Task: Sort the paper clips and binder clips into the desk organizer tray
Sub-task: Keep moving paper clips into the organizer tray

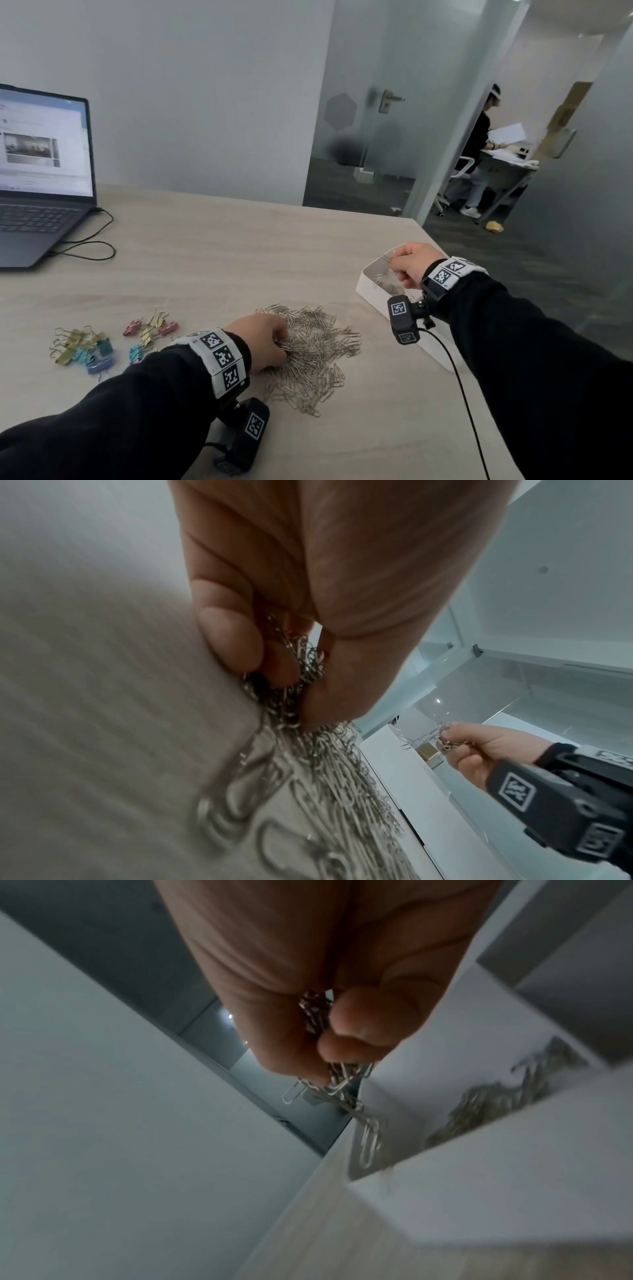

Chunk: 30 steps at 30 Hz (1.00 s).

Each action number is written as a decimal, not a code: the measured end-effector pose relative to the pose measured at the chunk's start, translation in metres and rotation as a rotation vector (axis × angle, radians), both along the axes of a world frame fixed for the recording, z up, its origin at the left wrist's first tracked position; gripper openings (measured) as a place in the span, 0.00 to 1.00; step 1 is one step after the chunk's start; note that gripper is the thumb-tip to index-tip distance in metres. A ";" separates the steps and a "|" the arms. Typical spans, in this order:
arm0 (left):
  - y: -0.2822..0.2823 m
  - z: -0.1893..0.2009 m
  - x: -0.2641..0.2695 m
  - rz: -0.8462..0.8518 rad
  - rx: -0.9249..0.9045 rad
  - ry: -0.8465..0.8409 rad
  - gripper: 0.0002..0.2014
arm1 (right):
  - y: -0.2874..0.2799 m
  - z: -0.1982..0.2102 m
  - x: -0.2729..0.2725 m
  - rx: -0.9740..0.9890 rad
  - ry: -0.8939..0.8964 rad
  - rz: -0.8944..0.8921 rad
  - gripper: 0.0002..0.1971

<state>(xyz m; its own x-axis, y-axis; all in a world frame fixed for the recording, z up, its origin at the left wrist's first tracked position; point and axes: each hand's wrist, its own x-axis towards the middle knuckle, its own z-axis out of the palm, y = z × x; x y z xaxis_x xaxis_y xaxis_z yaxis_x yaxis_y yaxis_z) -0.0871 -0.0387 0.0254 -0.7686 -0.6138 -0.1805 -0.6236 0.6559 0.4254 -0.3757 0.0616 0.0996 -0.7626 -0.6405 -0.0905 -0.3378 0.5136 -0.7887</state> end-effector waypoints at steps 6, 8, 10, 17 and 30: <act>-0.002 -0.002 0.001 0.001 0.013 0.009 0.09 | -0.010 -0.014 -0.016 0.233 0.187 -0.018 0.03; -0.002 -0.002 0.000 0.000 0.015 0.007 0.10 | -0.009 -0.019 -0.011 0.291 0.200 0.026 0.03; -0.002 -0.003 0.000 0.003 0.019 0.006 0.10 | -0.006 -0.024 -0.008 0.322 0.185 0.060 0.06; -0.002 -0.003 0.000 0.003 0.025 0.002 0.11 | -0.006 -0.019 0.014 0.658 0.514 0.262 0.11; -0.001 -0.002 0.000 0.009 0.014 -0.002 0.12 | -0.005 -0.029 0.044 0.704 0.667 0.466 0.11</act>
<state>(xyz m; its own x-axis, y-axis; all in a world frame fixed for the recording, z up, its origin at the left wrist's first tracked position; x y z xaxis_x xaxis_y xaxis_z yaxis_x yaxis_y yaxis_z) -0.0875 -0.0399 0.0232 -0.7630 -0.6178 -0.1904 -0.6300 0.6446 0.4331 -0.3314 0.0561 0.0703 -0.4887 -0.8473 -0.2082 -0.8704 0.4897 0.0502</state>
